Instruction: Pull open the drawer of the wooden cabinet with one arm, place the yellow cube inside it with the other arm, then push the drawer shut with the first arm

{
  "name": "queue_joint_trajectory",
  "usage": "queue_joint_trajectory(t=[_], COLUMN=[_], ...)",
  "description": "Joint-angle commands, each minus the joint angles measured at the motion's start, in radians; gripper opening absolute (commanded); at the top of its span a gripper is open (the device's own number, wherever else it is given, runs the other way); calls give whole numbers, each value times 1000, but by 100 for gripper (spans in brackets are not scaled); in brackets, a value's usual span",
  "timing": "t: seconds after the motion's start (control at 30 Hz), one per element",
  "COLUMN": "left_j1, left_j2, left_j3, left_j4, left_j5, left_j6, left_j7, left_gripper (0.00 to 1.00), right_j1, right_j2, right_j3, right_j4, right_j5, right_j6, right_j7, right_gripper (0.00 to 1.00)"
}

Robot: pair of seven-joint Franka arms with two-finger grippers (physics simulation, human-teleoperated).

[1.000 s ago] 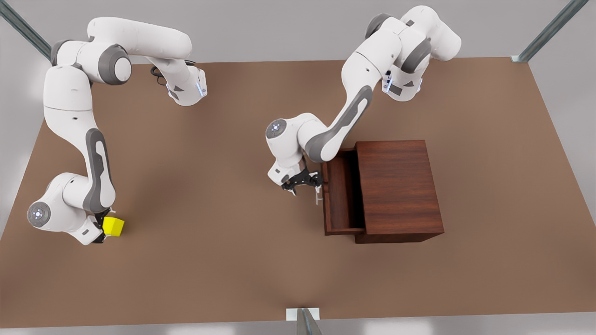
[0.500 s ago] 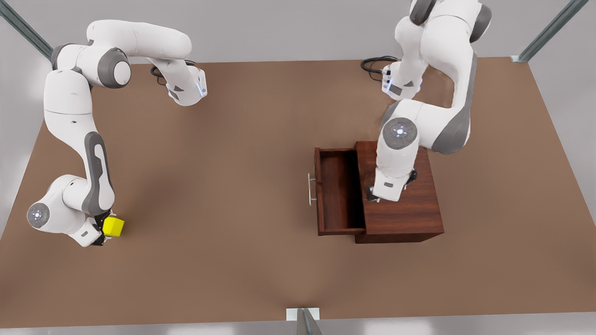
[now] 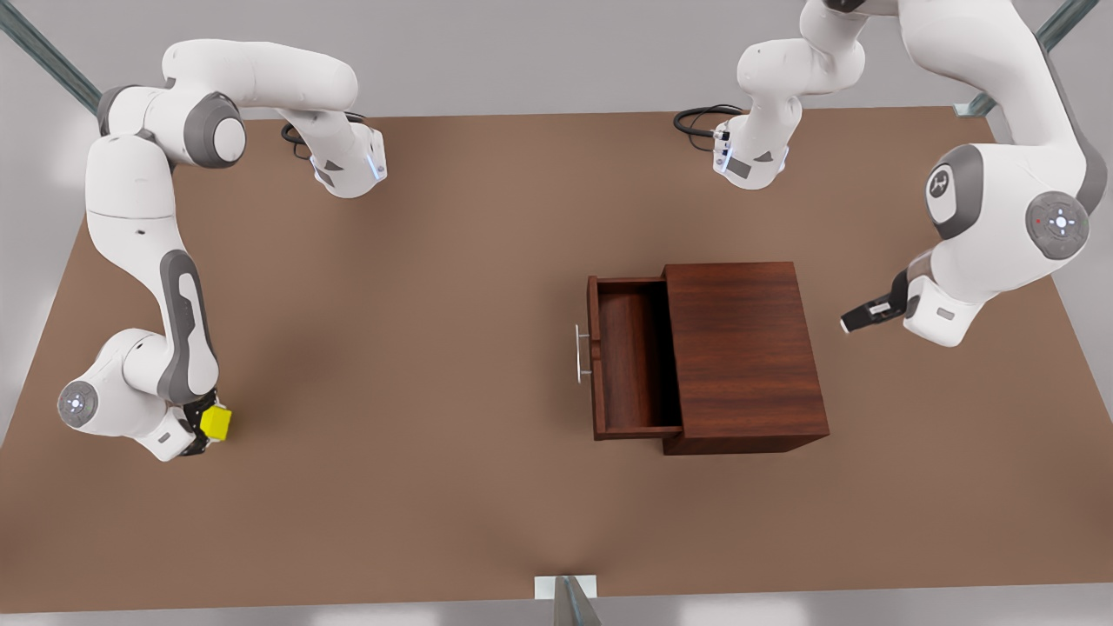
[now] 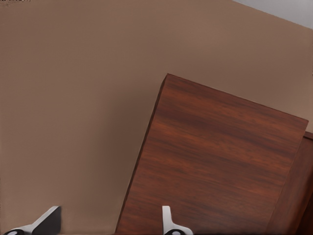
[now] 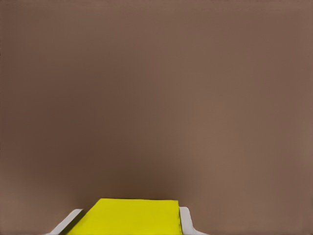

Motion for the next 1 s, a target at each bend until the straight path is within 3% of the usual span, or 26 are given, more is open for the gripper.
queue_joint_trajectory(t=[0.0, 0.23, 0.47, 0.63, 0.77, 0.83, 0.87, 0.97], left_j1=[-1, -7, -12, -10, -10, -10, -12, -12], left_j2=[-1, -6, -23, -29, -29, -29, -29, -27], left_j3=[0, -6, -6, -6, -8, -8, -8, -8], left_j4=[2, -2, -46, -54, -54, -54, -54, -54], left_j5=[-4, -4, -3, -1, -1, -1, -1, -1], left_j6=[-28, -32, -19, 1, 3, 3, 3, 4], left_j7=[443, 441, 440, 435, 432, 432, 432, 432], left_gripper=[100, 100, 100, 100, 100, 100, 100, 100], right_j1=[5, 69, 281, 468, 608, 634, 634, 712], right_j2=[-9, -116, -267, -339, -339, -337, -334, -291], right_j3=[0, 11, 11, 14, 17, 64, 133, 150], right_j4=[2, 4, 6, 15, 117, 151, 171, 266], right_j5=[5, 8, 31, 86, 121, 117, 111, 112], right_j6=[-46, -190, -313, -365, -457, -486, -486, -488], right_j7=[-11, 24, 211, 446, 736, 872, 979, 1173], right_gripper=[72, 71, 71, 71, 71, 71, 71, 71])
